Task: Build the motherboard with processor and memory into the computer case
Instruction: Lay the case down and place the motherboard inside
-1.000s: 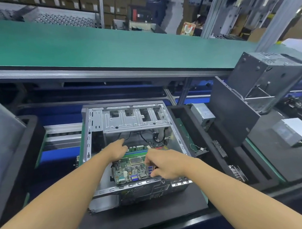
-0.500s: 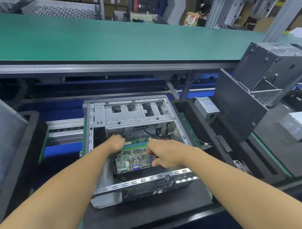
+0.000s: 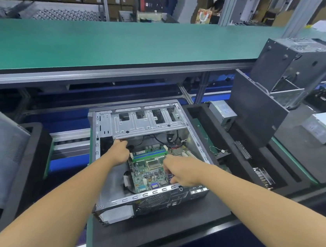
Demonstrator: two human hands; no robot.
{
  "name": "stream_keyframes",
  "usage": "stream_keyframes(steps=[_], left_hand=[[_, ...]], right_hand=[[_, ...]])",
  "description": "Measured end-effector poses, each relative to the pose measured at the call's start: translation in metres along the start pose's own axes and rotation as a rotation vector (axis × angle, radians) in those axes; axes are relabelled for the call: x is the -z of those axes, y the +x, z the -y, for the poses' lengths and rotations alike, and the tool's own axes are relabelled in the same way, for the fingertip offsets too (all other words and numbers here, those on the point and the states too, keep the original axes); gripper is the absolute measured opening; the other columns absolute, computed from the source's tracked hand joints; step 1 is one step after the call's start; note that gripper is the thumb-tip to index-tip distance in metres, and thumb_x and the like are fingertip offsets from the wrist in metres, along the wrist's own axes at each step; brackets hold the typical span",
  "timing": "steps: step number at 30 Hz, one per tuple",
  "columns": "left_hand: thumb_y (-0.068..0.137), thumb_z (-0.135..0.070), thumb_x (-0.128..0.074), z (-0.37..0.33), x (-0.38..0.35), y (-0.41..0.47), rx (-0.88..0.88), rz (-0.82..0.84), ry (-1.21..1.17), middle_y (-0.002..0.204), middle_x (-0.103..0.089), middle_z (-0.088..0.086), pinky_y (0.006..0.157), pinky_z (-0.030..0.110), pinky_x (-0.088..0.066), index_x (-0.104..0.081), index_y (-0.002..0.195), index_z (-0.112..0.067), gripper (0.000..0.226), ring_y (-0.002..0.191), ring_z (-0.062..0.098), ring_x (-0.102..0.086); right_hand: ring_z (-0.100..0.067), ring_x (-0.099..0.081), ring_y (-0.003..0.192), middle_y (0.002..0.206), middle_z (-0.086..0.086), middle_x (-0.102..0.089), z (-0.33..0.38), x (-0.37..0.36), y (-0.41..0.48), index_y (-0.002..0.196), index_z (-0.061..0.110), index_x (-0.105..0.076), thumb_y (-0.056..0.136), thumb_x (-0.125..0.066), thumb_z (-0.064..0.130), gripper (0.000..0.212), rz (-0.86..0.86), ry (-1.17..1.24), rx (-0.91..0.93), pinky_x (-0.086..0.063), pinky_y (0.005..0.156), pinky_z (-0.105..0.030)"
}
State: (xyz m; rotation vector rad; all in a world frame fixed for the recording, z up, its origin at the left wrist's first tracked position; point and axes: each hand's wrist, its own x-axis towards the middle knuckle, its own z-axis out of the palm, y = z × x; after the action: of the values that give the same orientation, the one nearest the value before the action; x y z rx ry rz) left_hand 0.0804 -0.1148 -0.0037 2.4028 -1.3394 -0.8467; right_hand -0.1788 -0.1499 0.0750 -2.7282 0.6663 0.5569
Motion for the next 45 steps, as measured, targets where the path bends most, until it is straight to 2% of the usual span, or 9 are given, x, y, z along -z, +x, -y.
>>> stream_keyframes(steps=[4, 8, 14, 18, 22, 28, 36, 40, 45], left_hand=[[0.089, -0.003, -0.034, -0.002, 0.008, -0.003, -0.016, 0.015, 0.139, 0.125, -0.042, 0.020, 0.093, 0.042, -0.042, -0.047, 0.111, -0.002, 0.026, 0.106, 0.035, -0.043], [0.087, -0.002, -0.033, -0.005, 0.006, -0.013, -0.013, 0.021, 0.247, 0.135, -0.038, 0.014, 0.096, 0.048, -0.032, -0.039, 0.132, -0.009, 0.046, 0.126, 0.037, -0.030], [0.091, -0.010, -0.043, -0.013, 0.002, -0.025, -0.062, -0.052, 0.418, 0.144, -0.036, 0.010, 0.102, 0.048, -0.036, -0.042, 0.137, -0.010, 0.046, 0.129, 0.035, -0.034], [0.090, -0.015, -0.048, -0.018, -0.010, -0.039, -0.040, -0.048, 0.665, 0.134, -0.038, 0.012, 0.093, 0.042, -0.043, -0.054, 0.127, -0.015, 0.037, 0.118, 0.031, -0.042], [0.091, -0.016, -0.051, -0.016, -0.008, -0.041, -0.063, 0.306, 0.505, 0.107, -0.068, 0.008, 0.066, 0.028, -0.054, -0.066, 0.117, -0.009, 0.031, 0.079, 0.020, -0.063], [0.083, -0.024, -0.070, 0.001, -0.018, -0.047, -0.149, 0.453, 0.530, 0.100, -0.062, -0.002, 0.063, 0.022, -0.048, -0.063, 0.093, -0.021, 0.012, 0.074, 0.011, -0.056], [0.093, -0.031, -0.057, 0.002, -0.016, -0.062, -0.137, 0.784, 0.690, 0.135, -0.057, -0.006, 0.098, 0.036, -0.048, -0.058, 0.131, -0.038, 0.039, 0.114, 0.022, -0.058], [0.102, -0.039, -0.040, -0.005, -0.015, -0.071, -0.130, 0.909, 0.602, 0.149, -0.043, -0.003, 0.097, 0.036, -0.042, -0.040, 0.145, -0.039, 0.043, 0.126, 0.028, -0.049], [0.100, -0.027, -0.051, -0.011, -0.008, -0.082, -0.227, 0.841, 0.658, 0.133, -0.058, -0.007, 0.083, 0.034, -0.050, -0.060, 0.130, -0.037, 0.033, 0.110, 0.025, -0.060]], right_hand=[[-0.022, -0.048, 0.084, 0.116, -0.005, -0.048, 0.000, -0.002, 0.015, 0.112, 0.013, -0.047, 0.097, -0.067, 0.022, 0.027, 0.001, -0.001, -0.048, -0.037, 0.072, -0.036], [-0.023, -0.051, 0.090, 0.119, -0.007, -0.049, 0.001, -0.002, 0.027, 0.117, 0.010, -0.048, 0.097, -0.067, 0.021, 0.030, 0.041, -0.054, -0.037, -0.047, 0.079, -0.041], [-0.022, -0.052, 0.071, 0.084, -0.003, -0.051, -0.003, -0.014, 0.049, 0.101, 0.007, -0.052, 0.094, -0.064, 0.004, 0.015, 0.172, -0.210, 0.065, -0.045, 0.060, -0.031], [-0.033, -0.065, 0.097, 0.119, -0.018, -0.063, -0.003, -0.031, 0.064, 0.129, 0.000, -0.053, 0.096, -0.048, -0.013, 0.036, 0.264, -0.217, 0.079, -0.053, 0.077, -0.042], [-0.033, -0.065, 0.098, 0.113, -0.018, -0.064, -0.012, -0.032, 0.075, 0.129, 0.002, -0.053, 0.095, -0.053, -0.008, 0.035, 0.322, -0.241, 0.165, -0.057, 0.084, -0.044], [-0.029, -0.059, 0.086, 0.102, -0.014, -0.063, -0.022, -0.039, 0.083, 0.114, 0.007, -0.055, 0.093, -0.055, -0.003, 0.023, 0.324, -0.266, 0.251, -0.050, 0.069, -0.039], [-0.016, -0.044, 0.068, 0.082, 0.003, -0.050, -0.040, -0.049, 0.081, 0.081, 0.018, -0.042, 0.088, -0.069, 0.016, 0.027, 0.198, -0.099, 0.275, -0.040, 0.059, -0.031], [-0.019, -0.045, 0.072, 0.084, 0.002, -0.052, -0.041, -0.050, 0.082, 0.084, 0.018, -0.044, 0.088, -0.072, 0.027, 0.029, 0.175, -0.085, 0.288, -0.036, 0.059, -0.031], [-0.004, -0.040, 0.065, 0.080, 0.010, -0.046, -0.041, -0.051, 0.084, 0.087, 0.021, -0.043, 0.086, -0.072, 0.031, 0.031, 0.146, -0.031, 0.289, -0.031, 0.054, -0.024]])
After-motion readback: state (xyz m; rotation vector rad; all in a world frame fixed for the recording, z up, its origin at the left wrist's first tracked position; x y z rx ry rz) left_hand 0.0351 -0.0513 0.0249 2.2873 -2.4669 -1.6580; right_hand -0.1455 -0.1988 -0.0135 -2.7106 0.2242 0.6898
